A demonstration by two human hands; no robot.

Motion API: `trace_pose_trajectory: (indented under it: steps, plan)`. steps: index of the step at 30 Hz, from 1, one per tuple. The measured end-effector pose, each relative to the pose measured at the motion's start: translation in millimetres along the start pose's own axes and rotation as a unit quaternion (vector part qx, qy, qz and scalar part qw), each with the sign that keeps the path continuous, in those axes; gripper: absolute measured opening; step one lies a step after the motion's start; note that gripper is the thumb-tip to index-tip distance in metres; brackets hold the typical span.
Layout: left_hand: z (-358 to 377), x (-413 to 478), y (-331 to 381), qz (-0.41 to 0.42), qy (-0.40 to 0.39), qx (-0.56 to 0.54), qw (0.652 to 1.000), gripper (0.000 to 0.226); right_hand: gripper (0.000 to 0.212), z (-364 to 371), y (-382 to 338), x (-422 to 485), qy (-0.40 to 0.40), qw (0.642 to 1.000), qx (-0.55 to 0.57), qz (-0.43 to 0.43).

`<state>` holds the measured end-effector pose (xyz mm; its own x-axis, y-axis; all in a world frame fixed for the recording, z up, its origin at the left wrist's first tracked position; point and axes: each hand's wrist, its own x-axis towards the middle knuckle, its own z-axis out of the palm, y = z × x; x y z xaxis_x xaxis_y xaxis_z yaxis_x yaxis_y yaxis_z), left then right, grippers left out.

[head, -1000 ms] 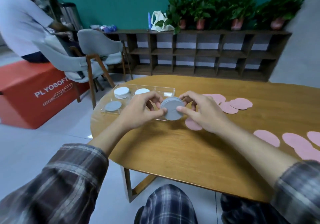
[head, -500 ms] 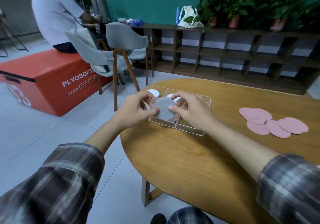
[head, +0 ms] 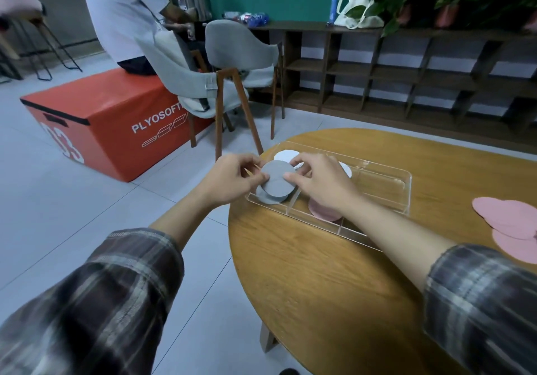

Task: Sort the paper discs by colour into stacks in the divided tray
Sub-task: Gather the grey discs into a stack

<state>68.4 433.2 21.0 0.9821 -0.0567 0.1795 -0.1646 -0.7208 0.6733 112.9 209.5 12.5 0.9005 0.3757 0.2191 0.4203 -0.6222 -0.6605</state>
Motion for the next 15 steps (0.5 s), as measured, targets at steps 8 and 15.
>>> trace_pose_trajectory:
  steps: [8, 15]
  plan:
    - [-5, 5, -11, -0.011, -0.001, 0.078, 0.997, 0.017, 0.019, 18, -4, 11, -0.033, 0.999, -0.01, 0.02]
    - [1, 2, -10, -0.01, 0.005, 0.116, 0.993, 0.028, 0.039, 24, -4, 10, -0.075, 0.994, -0.063, 0.053]
